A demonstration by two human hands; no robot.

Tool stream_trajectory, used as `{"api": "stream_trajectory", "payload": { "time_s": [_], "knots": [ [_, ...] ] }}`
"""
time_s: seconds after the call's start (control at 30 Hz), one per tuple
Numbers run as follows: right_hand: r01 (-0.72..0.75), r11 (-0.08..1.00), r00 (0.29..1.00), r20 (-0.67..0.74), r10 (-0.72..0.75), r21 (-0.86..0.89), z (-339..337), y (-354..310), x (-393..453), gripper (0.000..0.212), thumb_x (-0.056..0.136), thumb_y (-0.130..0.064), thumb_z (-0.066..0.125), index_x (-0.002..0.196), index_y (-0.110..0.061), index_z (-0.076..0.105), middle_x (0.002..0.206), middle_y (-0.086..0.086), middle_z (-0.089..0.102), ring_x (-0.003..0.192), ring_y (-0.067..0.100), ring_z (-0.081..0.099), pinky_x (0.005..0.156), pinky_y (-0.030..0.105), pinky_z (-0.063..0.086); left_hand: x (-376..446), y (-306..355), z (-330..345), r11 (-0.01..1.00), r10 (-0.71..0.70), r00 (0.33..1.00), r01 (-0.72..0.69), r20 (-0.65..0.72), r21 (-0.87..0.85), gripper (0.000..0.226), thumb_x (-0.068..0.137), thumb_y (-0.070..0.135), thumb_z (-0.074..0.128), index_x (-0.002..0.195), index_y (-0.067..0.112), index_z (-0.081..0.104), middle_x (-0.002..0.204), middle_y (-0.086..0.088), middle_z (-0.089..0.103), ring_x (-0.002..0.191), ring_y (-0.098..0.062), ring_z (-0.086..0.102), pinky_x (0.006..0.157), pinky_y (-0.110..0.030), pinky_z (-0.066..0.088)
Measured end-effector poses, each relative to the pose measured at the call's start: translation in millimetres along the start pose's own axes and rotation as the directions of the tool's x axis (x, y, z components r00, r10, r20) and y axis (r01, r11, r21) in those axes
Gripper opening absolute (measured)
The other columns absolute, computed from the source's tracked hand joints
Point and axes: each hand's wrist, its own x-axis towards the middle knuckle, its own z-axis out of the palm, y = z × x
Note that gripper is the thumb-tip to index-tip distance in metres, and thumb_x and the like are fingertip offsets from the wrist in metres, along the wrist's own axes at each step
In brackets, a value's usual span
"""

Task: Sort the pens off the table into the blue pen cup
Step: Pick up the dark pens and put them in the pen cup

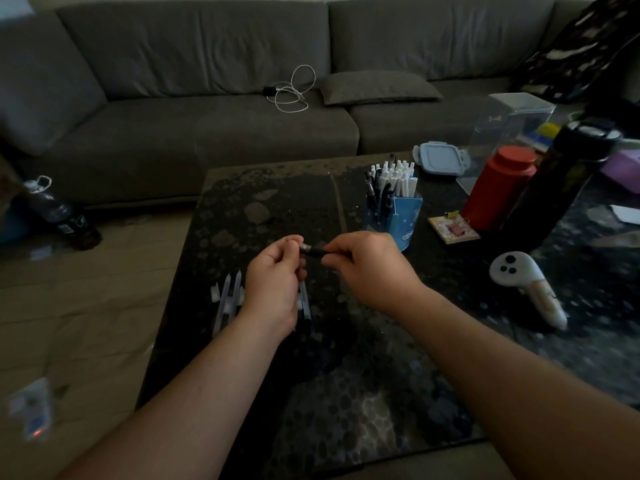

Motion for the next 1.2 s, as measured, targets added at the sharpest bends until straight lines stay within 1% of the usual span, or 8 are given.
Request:
{"api": "stream_trajectory", "payload": {
  "time_s": [0.17,0.43,0.57,0.63,0.73,0.83,1.03,1.2],
  "knots": [
    [-0.066,0.996,0.997,0.050,0.063,0.056,-1,-2,0,0.015,0.104,-0.032,0.066,0.117,-0.032,0.074,0.087,-0.015,0.063,0.079,0.000,0.059,0.064,0.017,0.040,-1,2,-1,1.000,0.018,1.000,-0.017,0.017,-0.023,0.023,0.109,0.021,0.057,0.104,0.023,0.079,0.099,0.000,0.073,0.095,-0.018,0.065,0.098,-0.043,0.057],
    [-0.035,0.999,0.987,0.159,0.038,-0.020,-23,-15,5,0.019,0.107,-0.042,0.057,0.117,-0.034,0.070,0.089,-0.012,0.067,0.081,0.001,0.064,0.071,0.026,0.051,-6,-1,4,0.989,0.091,0.986,-0.106,0.140,0.105,0.019,0.106,0.025,0.063,0.113,0.033,0.080,0.105,0.015,0.080,0.098,-0.005,0.072,0.079,-0.025,0.052],
    [-0.092,0.983,0.975,-0.188,0.121,0.159,-64,-18,16,0.013,0.108,-0.036,0.056,0.116,-0.033,0.065,0.096,-0.011,0.065,0.085,0.003,0.064,0.073,0.025,0.054,-9,2,5,0.986,0.074,0.981,-0.098,0.178,0.132,0.026,0.112,0.027,0.052,0.112,0.038,0.075,0.089,0.007,0.073,0.075,-0.007,0.061,0.066,-0.023,0.052],
    [-0.042,0.964,0.873,-0.459,0.163,0.262,-89,-9,22,0.007,0.109,-0.031,0.057,0.113,-0.031,0.062,0.096,-0.012,0.064,0.085,0.001,0.062,0.072,0.025,0.053,-9,1,4,0.980,0.032,0.981,-0.068,0.191,0.189,0.027,0.112,0.028,0.051,0.109,0.036,0.076,0.088,0.006,0.071,0.074,-0.007,0.060,0.066,-0.023,0.052],
    [-0.021,0.942,0.754,-0.613,0.236,0.336,-103,12,26,0.004,0.107,-0.029,0.058,0.109,-0.032,0.060,0.098,-0.010,0.068,0.090,0.010,0.068,0.081,0.043,0.061,-10,0,4,0.972,-0.024,0.976,-0.028,0.216,0.235,0.027,0.112,0.029,0.051,0.107,0.034,0.078,0.090,0.006,0.071,0.075,-0.009,0.060,0.068,-0.026,0.051],
    [-0.030,0.905,0.732,-0.608,0.308,0.423,-97,25,26,0.003,0.108,-0.024,0.055,0.109,-0.025,0.058,0.094,-0.005,0.069,0.085,0.019,0.075,0.082,0.056,0.062,-10,-1,6,0.967,-0.026,0.975,-0.032,0.220,0.255,0.027,0.112,0.029,0.051,0.107,0.034,0.077,0.091,0.005,0.071,0.077,-0.011,0.060,0.070,-0.027,0.051],
    [-0.174,0.957,0.864,-0.430,0.261,0.231,-75,40,32,0.009,0.110,-0.022,0.055,0.112,-0.028,0.060,0.097,-0.006,0.069,0.087,0.012,0.072,0.081,0.042,0.061,-13,0,7,0.938,0.009,0.963,-0.101,0.268,0.331,0.027,0.112,0.030,0.051,0.106,0.035,0.076,0.097,0.004,0.072,0.083,-0.011,0.062,0.073,-0.026,0.051],
    [-0.303,0.953,0.888,-0.361,0.285,0.008,-56,56,35,0.018,0.109,-0.024,0.056,0.121,-0.019,0.068,0.110,0.003,0.068,0.100,0.022,0.063,0.081,0.037,0.048,-18,0,4,0.876,0.020,0.944,-0.175,0.329,0.448,0.022,0.110,0.034,0.053,0.107,0.040,0.074,0.103,0.012,0.072,0.098,-0.005,0.064,0.083,-0.028,0.052]
  ]
}}
